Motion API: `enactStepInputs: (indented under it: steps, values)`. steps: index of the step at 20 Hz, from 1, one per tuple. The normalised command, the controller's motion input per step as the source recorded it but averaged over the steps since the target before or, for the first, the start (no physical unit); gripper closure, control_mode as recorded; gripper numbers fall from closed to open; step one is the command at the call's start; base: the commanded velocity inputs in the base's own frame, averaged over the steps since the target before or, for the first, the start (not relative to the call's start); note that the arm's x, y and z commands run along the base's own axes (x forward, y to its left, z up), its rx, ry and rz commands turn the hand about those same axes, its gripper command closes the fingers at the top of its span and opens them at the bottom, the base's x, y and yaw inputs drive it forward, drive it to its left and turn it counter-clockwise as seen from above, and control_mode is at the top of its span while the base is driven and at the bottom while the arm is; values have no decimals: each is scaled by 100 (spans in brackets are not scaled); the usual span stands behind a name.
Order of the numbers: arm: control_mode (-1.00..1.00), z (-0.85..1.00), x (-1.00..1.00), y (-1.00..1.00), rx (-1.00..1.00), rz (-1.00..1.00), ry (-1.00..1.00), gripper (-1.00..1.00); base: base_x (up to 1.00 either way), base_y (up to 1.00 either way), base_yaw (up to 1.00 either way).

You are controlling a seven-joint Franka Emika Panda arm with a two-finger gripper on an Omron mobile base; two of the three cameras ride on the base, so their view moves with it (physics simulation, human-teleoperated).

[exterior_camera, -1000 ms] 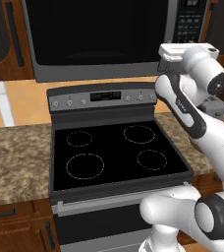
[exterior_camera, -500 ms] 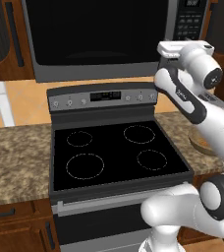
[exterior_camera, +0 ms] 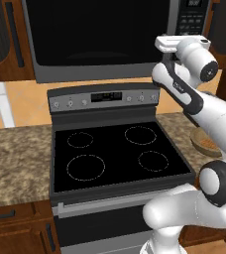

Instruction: Open the microwave, place the bowl with waffle inside the microwave, then close the microwave door and turn it on.

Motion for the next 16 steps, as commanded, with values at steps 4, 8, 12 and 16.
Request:
enactStepInputs:
  steps: [4, 8, 12, 16]
  values:
    - [-100, 1, 33, 15, 0, 0, 0, -100, 0, 0, 0]
    - [-100, 0, 44, 9, 0, 0, 0, -100, 0, 0, 0]
    - [-100, 0, 54, 0, 0, 1, 0, -100, 0, 0, 0]
    - [-100, 0, 24, 0, 0, 4, 0, 100, 0, 0, 0]
